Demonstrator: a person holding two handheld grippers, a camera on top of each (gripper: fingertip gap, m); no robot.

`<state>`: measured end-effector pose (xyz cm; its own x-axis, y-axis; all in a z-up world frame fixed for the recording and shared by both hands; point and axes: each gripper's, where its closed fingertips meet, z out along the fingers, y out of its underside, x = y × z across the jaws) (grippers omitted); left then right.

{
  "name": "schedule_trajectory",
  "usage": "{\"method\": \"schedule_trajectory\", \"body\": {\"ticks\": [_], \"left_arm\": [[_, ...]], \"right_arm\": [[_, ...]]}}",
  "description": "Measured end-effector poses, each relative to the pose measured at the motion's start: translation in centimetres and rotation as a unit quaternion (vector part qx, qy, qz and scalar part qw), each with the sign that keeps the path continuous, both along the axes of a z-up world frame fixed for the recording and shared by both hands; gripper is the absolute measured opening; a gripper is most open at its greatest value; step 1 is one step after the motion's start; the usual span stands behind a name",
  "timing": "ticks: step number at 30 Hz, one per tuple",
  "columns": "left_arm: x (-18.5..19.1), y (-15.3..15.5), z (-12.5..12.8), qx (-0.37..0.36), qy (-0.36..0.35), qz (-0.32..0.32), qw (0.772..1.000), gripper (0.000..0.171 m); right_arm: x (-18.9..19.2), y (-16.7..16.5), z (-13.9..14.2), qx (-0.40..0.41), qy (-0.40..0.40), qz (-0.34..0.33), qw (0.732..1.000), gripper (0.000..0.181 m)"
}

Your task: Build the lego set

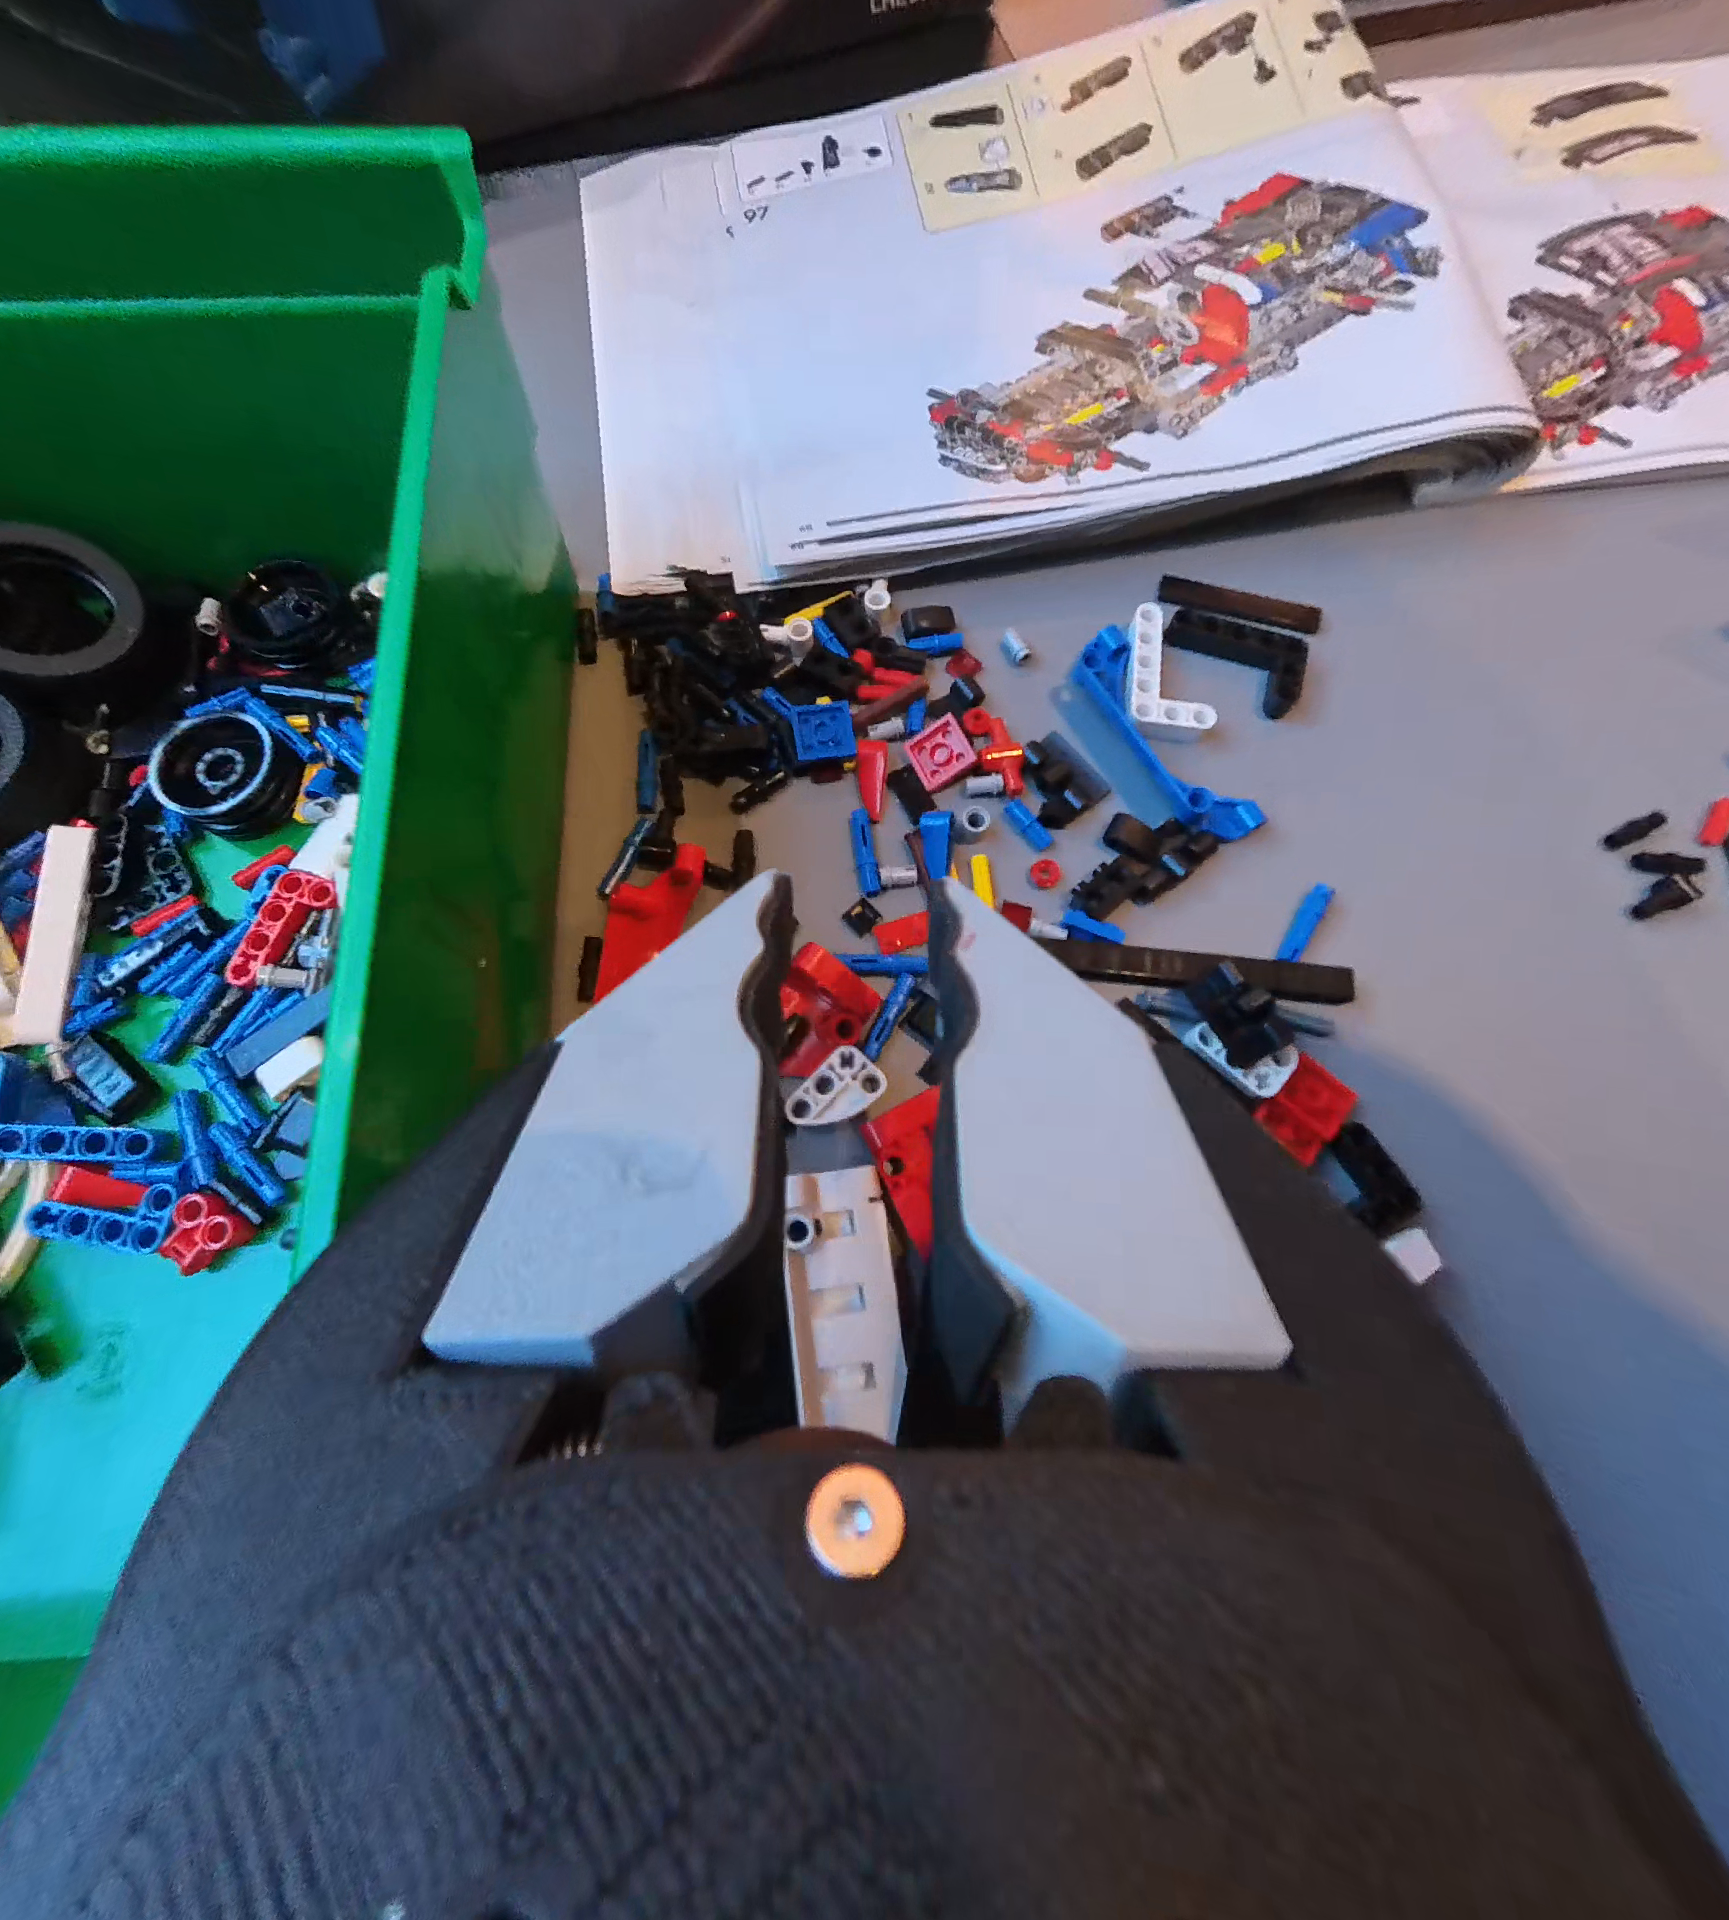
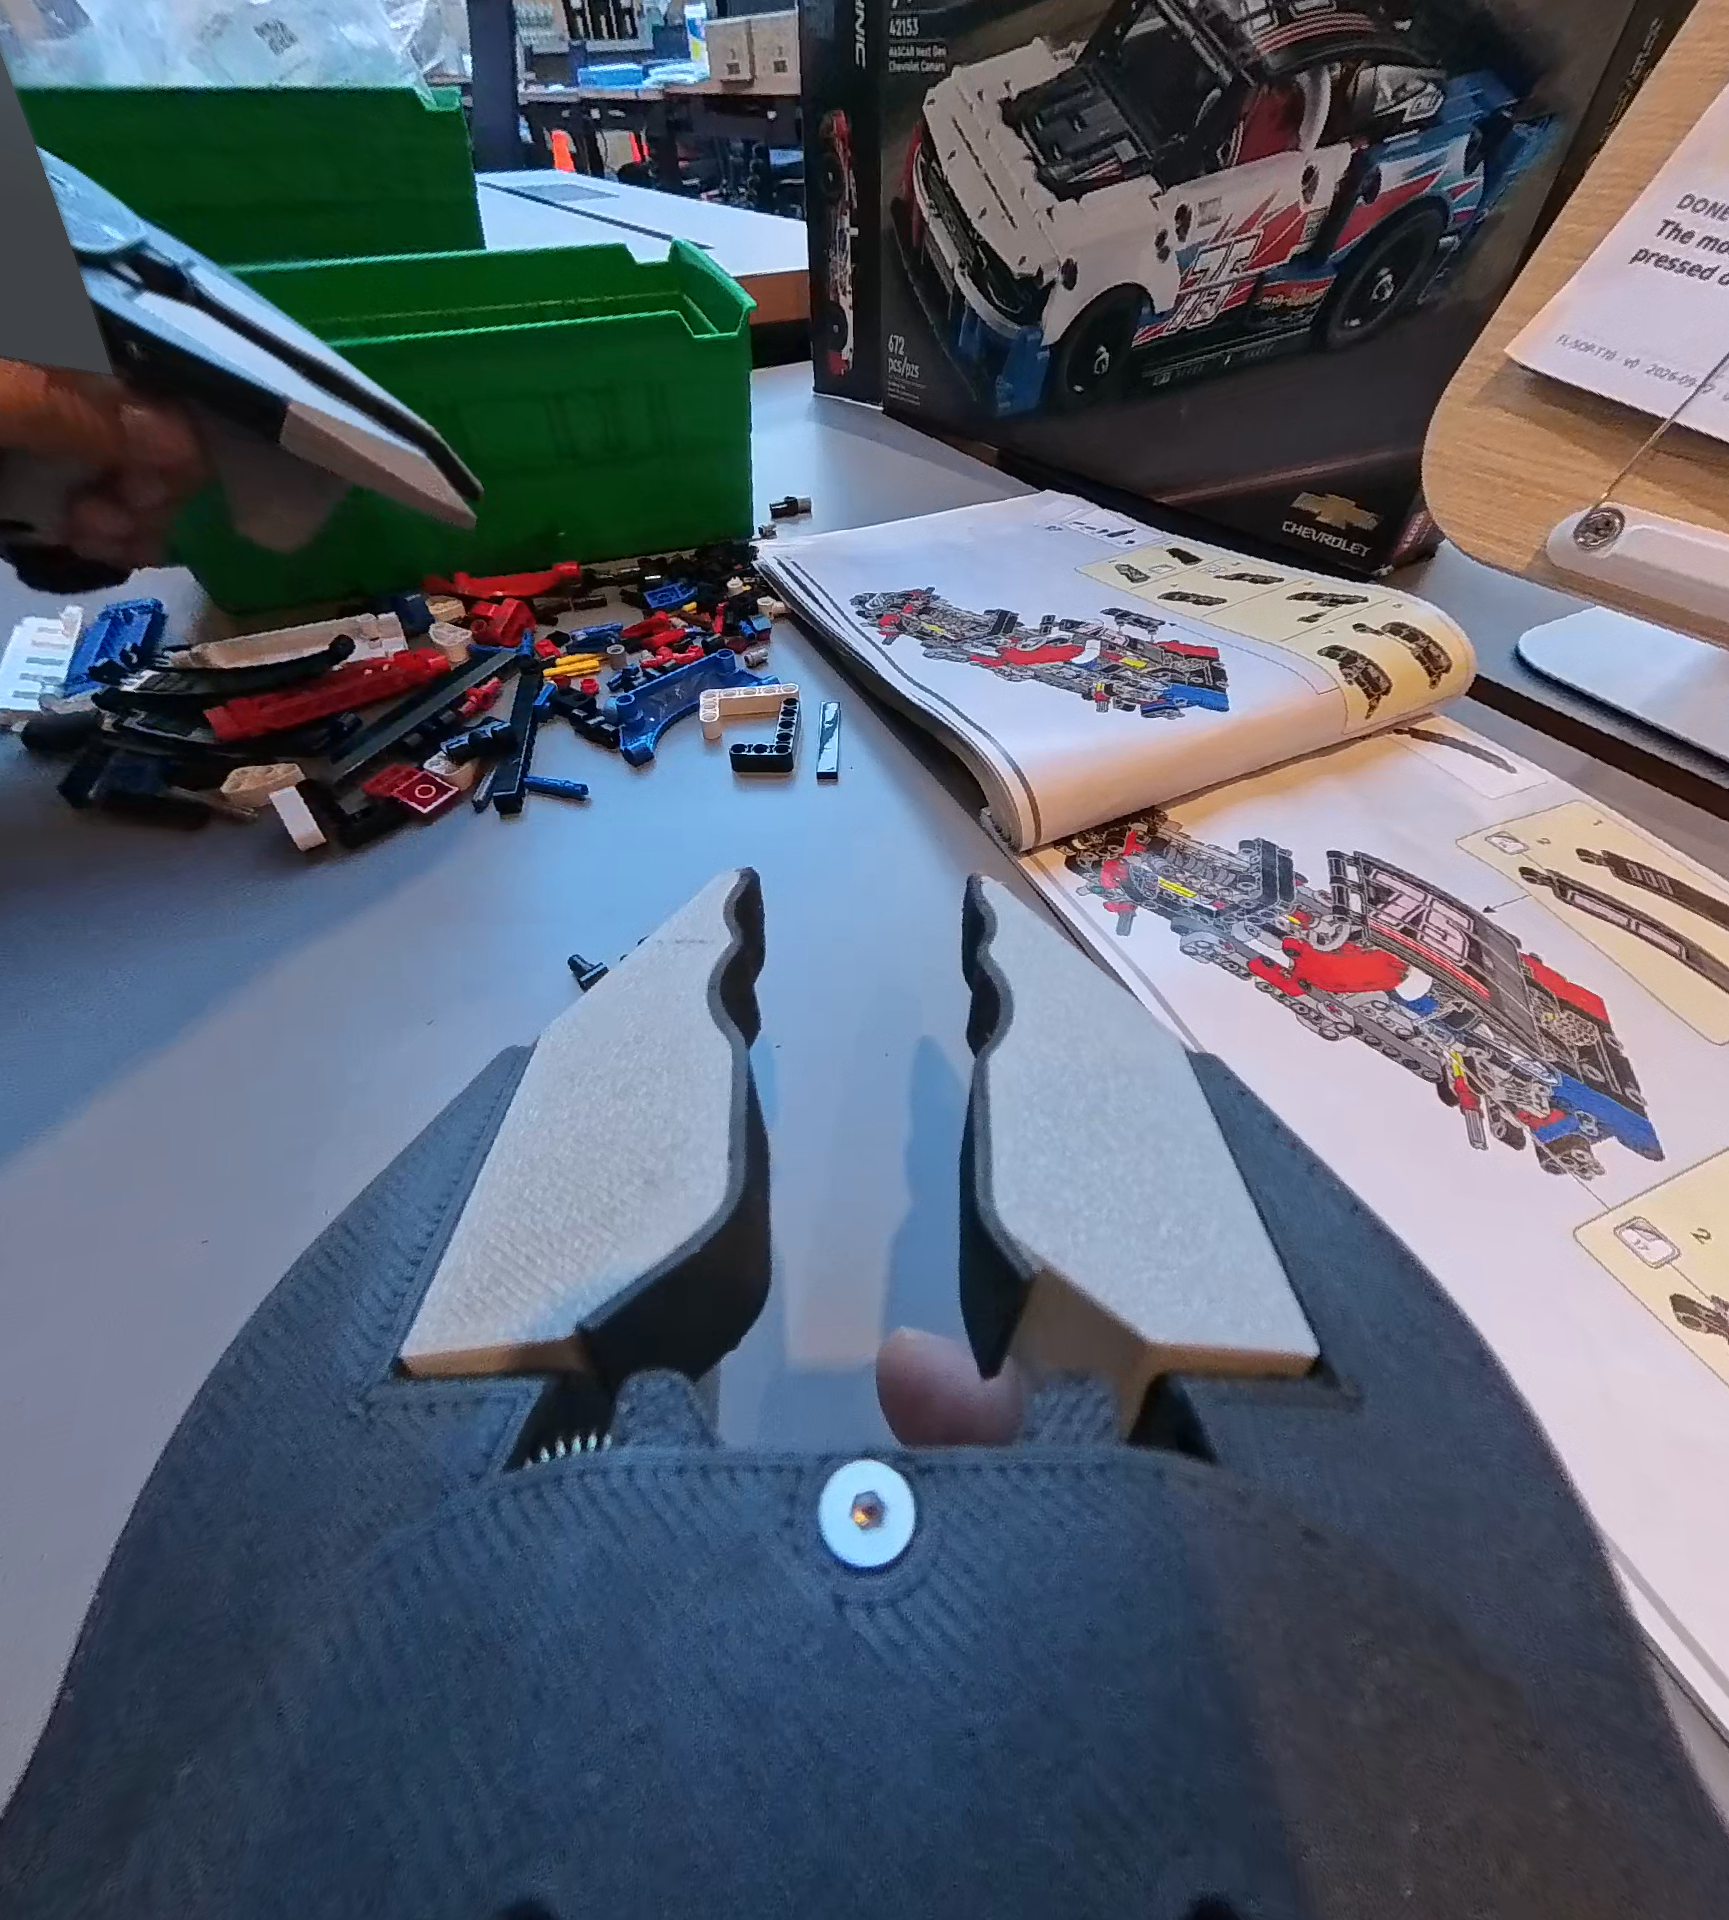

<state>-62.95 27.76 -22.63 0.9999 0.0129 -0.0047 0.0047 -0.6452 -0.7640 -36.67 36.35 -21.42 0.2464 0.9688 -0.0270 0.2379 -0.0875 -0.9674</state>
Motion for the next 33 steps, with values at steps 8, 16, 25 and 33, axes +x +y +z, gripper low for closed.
{"method": "schedule_trajectory", "body": {"ticks": [8,16,25,33], "left_arm": [[0.1,0.4,1.2,0.006,0.026,-0.01,1.0,0.027],[-2.0,3.6,3.2,-0.008,0.105,-0.019,0.994,0.022],[-6.1,4.4,3.1,-0.014,0.193,0.025,0.981,0.013],[-7.2,2.9,3.0,-0.015,0.189,0.017,0.982,0.0]], "right_arm": [[-0.1,-0.1,-0.2,0.0,-0.006,0.002,1.0,0.035],[0.1,-0.5,-0.3,-0.005,-0.012,0.007,1.0,0.036],[0.3,-0.7,-0.3,-0.005,-0.021,0.005,1.0,0.036],[0.3,-0.8,0.0,-0.005,-0.017,0.005,1.0,0.036]]}}
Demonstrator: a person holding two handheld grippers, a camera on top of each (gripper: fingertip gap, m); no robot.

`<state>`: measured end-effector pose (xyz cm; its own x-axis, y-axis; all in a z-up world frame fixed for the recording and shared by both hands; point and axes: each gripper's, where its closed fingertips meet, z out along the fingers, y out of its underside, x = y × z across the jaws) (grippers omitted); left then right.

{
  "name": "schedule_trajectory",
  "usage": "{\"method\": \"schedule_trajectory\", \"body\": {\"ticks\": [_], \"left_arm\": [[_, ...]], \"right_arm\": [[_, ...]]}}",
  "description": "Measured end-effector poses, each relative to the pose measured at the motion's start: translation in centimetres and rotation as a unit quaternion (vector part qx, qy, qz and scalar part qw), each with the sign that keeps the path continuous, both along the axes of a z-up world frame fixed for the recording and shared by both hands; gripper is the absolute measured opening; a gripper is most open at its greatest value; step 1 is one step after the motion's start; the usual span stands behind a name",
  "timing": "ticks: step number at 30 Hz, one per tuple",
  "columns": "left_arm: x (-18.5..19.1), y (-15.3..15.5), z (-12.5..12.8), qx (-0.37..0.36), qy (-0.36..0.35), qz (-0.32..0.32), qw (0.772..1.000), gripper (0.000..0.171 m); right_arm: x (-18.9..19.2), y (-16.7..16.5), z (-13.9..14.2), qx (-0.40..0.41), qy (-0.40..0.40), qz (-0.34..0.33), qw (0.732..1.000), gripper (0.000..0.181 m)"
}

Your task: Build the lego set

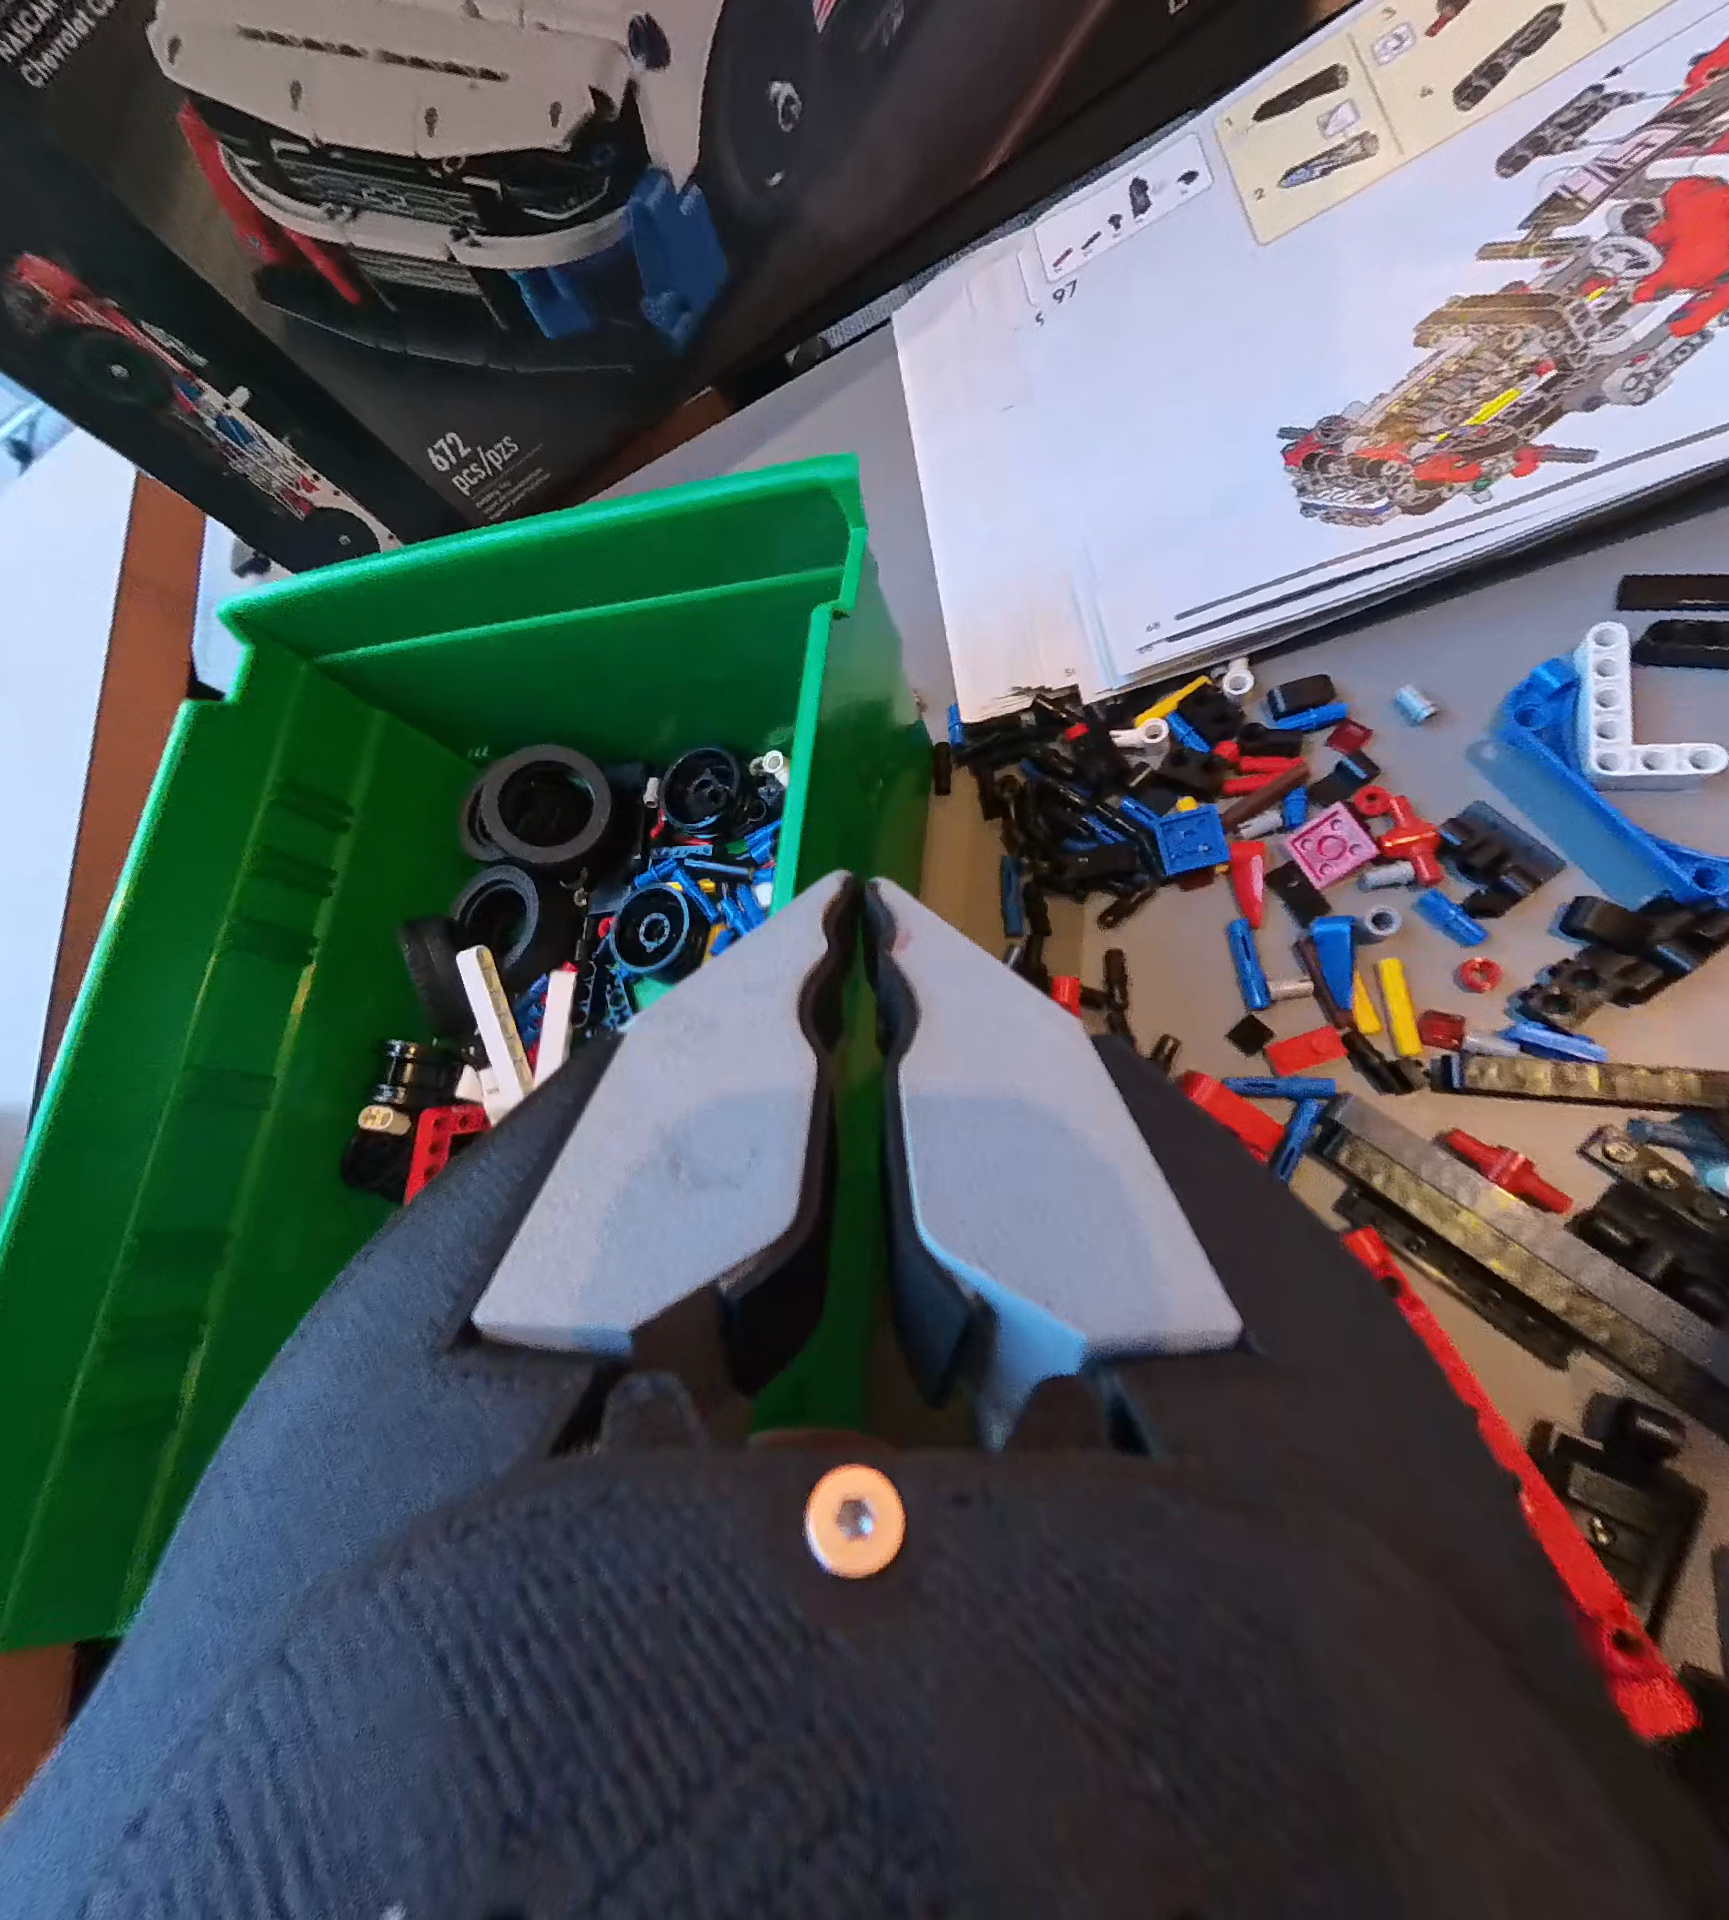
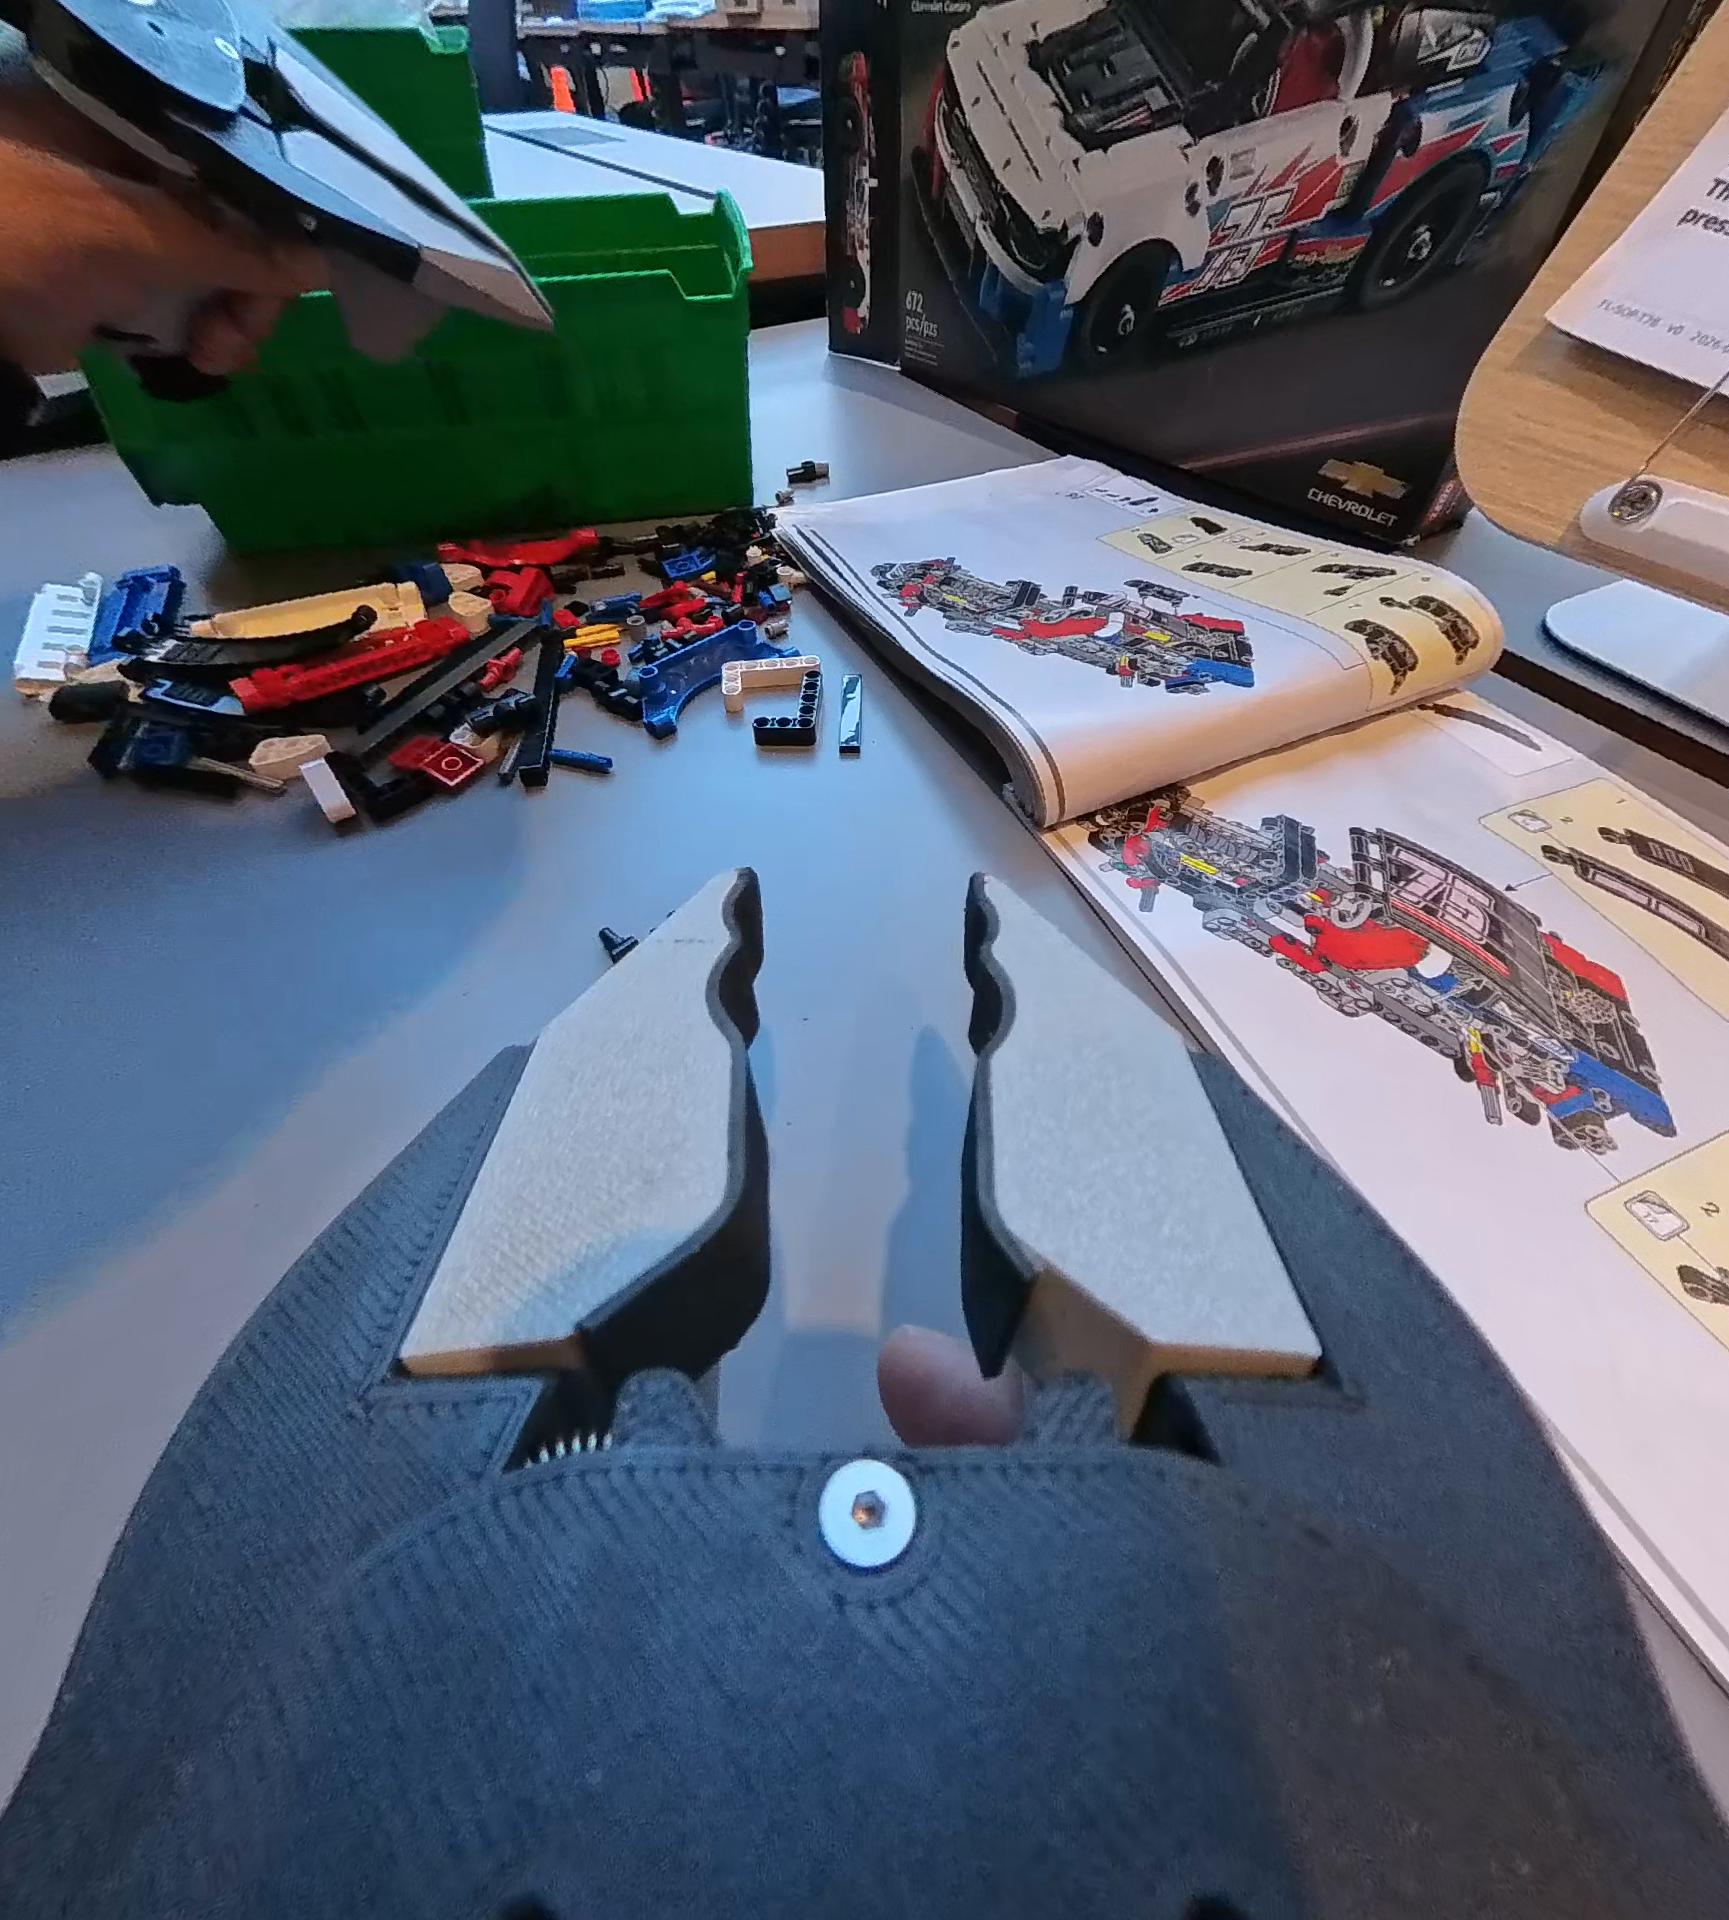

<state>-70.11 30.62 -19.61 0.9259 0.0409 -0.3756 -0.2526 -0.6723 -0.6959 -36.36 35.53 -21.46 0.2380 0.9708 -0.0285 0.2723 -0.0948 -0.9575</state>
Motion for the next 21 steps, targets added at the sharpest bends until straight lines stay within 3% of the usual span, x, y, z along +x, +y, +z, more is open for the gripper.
{"method": "schedule_trajectory", "body": {"ticks": [3,5,10,13,16,18,21], "left_arm": [[0.1,-0.8,-0.1,-0.01,-0.019,0.001,1.0,0.0],[1.0,-1.1,0.3,-0.018,-0.032,-0.006,0.999,0.021],[3.8,1.3,4.7,-0.016,-0.043,-0.068,0.997,0.027],[3.3,5.0,4.8,-0.117,-0.035,-0.106,0.987,0.04],[1.1,9.7,2.7,-0.242,-0.036,-0.113,0.963,0.037],[-0.9,11.9,0.8,-0.328,-0.04,-0.095,0.939,0.033],[-2.0,12.1,-2.5,-0.455,-0.094,-0.064,0.883,0.024]], "right_arm": [[0.0,-0.2,0.4,0.0,0.005,0.002,1.0,0.036],[0.1,-0.4,0.7,0.001,0.008,0.003,1.0,0.036],[0.0,-0.9,1.1,-0.01,0.018,0.014,1.0,0.036],[-0.1,-1.3,1.1,-0.03,0.024,0.024,0.999,0.036],[0.0,-1.4,1.0,-0.045,0.029,0.028,0.998,0.036],[0.1,-1.3,1.0,-0.051,0.03,0.028,0.998,0.036],[0.3,-1.2,1.0,-0.049,0.028,0.024,0.998,0.036]]}}
